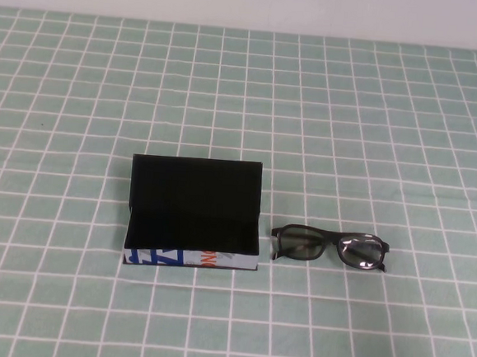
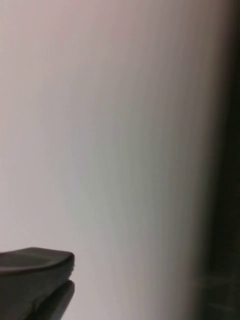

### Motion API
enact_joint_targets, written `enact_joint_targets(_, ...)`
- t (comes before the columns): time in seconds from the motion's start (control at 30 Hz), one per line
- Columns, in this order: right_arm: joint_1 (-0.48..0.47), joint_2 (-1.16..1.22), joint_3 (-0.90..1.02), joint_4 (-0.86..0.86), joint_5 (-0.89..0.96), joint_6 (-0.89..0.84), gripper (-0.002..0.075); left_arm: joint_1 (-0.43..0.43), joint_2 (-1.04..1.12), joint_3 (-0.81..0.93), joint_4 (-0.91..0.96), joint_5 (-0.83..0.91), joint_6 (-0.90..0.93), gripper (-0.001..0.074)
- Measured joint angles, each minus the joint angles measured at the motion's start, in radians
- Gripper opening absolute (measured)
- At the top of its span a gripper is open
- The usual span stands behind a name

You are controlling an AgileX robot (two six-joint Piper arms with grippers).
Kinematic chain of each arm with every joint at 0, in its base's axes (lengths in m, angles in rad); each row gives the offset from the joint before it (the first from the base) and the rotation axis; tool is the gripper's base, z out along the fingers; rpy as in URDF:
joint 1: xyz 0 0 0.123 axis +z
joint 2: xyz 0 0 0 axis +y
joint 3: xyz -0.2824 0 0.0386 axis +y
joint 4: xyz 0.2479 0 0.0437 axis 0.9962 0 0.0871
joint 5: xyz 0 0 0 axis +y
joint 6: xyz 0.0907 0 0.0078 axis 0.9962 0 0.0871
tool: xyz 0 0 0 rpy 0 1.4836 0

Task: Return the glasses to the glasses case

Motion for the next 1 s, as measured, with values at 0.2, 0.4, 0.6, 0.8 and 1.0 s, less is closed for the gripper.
enact_joint_targets(0.2,0.000,-0.006,0.000,0.002,-0.220,0.000,-0.0013,0.000,-0.004,0.000,0.004,-0.188,0.000,-0.0002)
enact_joint_targets(0.4,0.000,-0.006,0.000,0.002,-0.326,0.000,-0.0013,0.000,-0.004,-0.029,-0.031,-0.190,0.046,-0.0002)
enact_joint_targets(0.6,0.000,-0.006,-0.160,0.004,-0.357,0.000,-0.0013,0.000,-0.004,-0.222,0.057,0.100,0.048,-0.0002)
enact_joint_targets(0.8,0.000,-0.010,-0.449,0.002,-0.174,0.002,-0.0013,0.000,0.022,-0.494,0.138,0.494,0.048,-0.0002)
enact_joint_targets(1.0,0.000,0.011,-0.702,0.002,0.103,0.108,-0.0013,0.000,0.169,-0.685,0.138,0.694,0.027,-0.0002)
